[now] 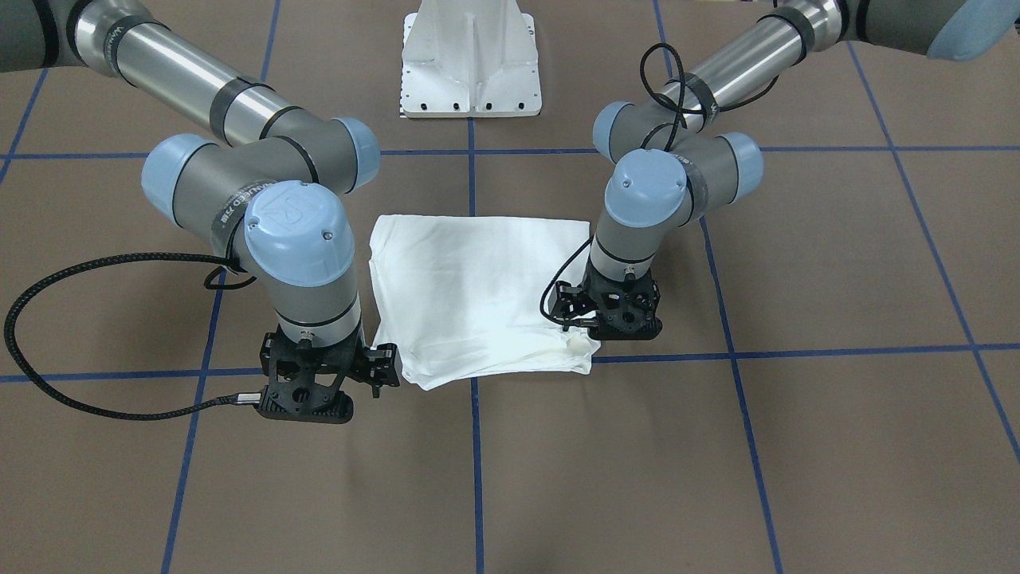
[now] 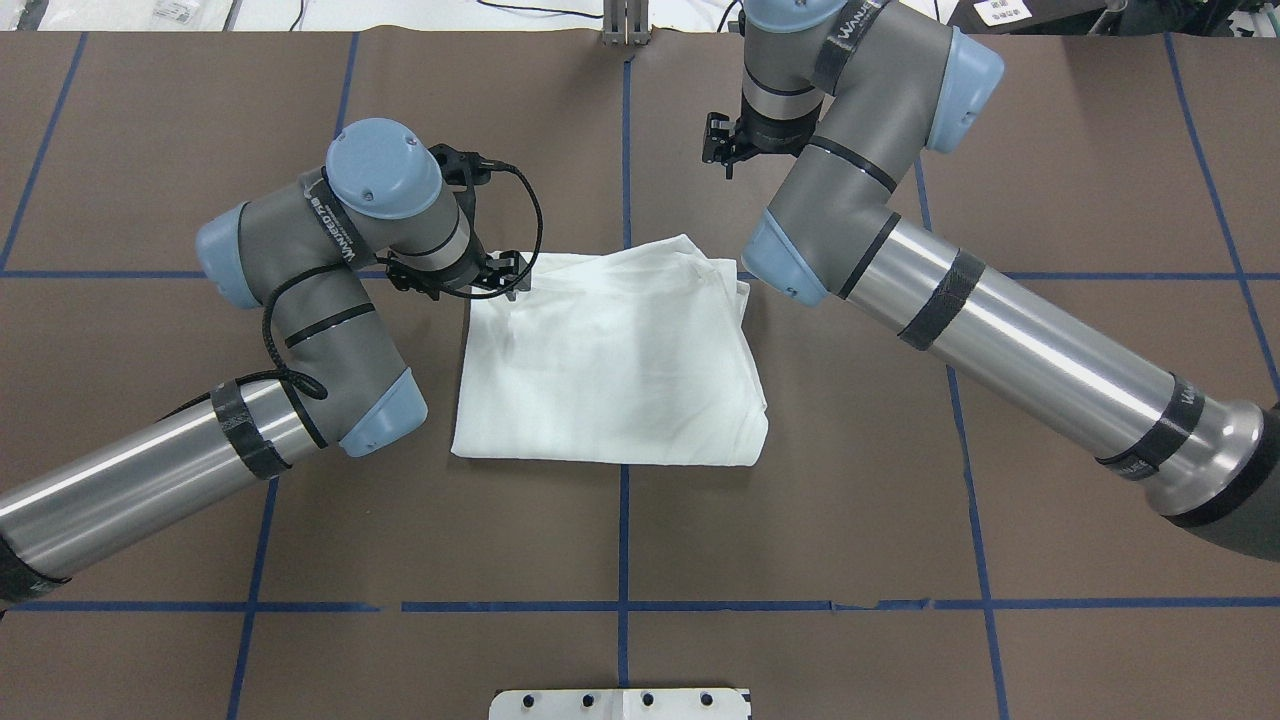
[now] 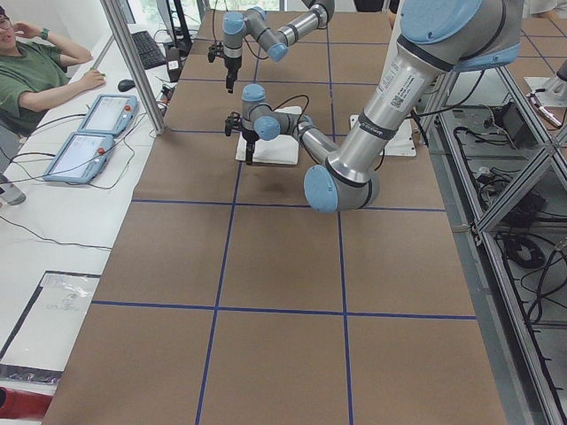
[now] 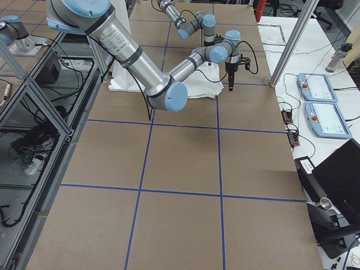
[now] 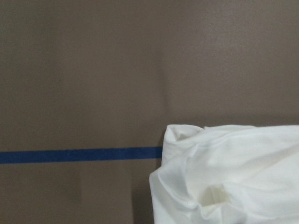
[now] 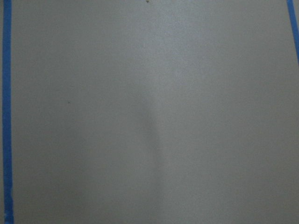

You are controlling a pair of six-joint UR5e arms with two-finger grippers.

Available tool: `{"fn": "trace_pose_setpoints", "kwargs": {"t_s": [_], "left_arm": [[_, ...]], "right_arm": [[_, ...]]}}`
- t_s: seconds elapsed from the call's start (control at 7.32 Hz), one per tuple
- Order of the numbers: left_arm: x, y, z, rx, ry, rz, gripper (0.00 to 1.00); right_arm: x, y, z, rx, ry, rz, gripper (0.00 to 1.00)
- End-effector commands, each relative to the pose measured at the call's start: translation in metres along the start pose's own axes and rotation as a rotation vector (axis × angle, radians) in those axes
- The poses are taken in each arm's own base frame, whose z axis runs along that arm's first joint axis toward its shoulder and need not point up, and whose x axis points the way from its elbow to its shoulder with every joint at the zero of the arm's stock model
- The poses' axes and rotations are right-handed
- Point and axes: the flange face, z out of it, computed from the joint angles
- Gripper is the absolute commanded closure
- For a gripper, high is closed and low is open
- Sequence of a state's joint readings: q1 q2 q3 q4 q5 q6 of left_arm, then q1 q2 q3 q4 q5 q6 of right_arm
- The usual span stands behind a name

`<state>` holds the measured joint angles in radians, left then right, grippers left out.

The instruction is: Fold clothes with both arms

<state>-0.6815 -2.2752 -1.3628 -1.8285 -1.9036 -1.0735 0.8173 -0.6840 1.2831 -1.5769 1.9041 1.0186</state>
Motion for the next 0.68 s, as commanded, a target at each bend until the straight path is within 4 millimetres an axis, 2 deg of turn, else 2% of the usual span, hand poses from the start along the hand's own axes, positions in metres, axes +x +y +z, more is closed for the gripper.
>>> {"fn": "trace_pose_setpoints", "kwargs": {"t_s": [0.0,0.14,0.41,0.55], "left_arm": [[0.01,-0.01,0.005,0.015,-0.021,-0.004,0.0],[0.009,-0.016,0.004,0.019,-0.021,-0.009,0.0],[-0.003,-0.043,0.005,0.034,-0.043,-0.036,0.0],[-0.007,-0.056,-0.004,0.05,-0.041,-0.041,0.0]], "right_arm": [[0.002,0.001,0.003,-0.003,0.005,0.001,0.0],[0.001,0.0,0.001,-0.001,0.002,0.001,0.0],[0.003,0.0,0.003,-0.002,0.005,0.002,0.0],[0.002,0.001,0.003,-0.002,0.002,0.0,0.0]]}}
